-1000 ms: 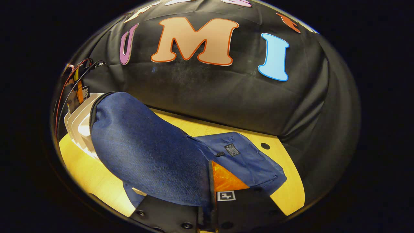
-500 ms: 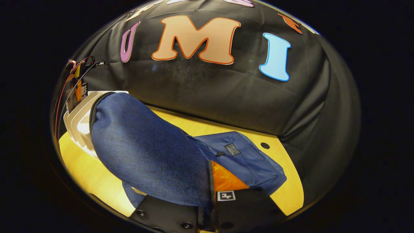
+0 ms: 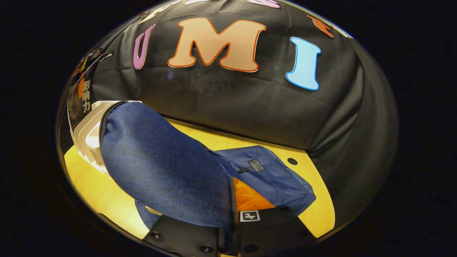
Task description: Open the schoolbag, grab two books from the bookshelf and put them into the schoolbag.
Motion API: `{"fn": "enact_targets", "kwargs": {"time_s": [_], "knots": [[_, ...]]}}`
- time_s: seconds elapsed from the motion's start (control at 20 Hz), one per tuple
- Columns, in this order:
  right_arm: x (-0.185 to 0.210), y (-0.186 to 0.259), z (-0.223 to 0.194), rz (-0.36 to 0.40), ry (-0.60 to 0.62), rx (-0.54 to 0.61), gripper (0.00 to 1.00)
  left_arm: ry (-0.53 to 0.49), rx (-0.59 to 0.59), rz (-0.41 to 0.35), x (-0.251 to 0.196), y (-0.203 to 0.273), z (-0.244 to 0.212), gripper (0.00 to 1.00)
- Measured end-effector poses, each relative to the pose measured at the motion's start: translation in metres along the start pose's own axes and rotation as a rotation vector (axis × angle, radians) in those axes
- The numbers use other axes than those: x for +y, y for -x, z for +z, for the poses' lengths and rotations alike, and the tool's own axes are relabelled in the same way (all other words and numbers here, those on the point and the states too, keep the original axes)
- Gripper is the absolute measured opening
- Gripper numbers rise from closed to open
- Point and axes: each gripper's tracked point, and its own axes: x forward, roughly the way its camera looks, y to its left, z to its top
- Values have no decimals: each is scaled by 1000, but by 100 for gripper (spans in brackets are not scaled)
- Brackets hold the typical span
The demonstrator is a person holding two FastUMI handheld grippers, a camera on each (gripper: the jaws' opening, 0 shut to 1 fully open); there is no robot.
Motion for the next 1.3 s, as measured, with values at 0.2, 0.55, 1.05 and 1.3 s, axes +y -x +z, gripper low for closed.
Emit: {"fn": "enact_targets", "kwargs": {"time_s": [0.2,0.55,1.05,1.3], "knots": [[0,1,1,9,10,-13,9,24,-40,-23,-1,42,-10,36],[0,3,0,12,-26,-25,9,23,-125,-113,-38,102,-45,35],[-5,7,-2,26,-63,-31,9,-5,-118,-379,-157,105,-94,34],[-5,8,1,22,-93,-31,9,-32,-81,-515,-229,79,-109,35]]}}
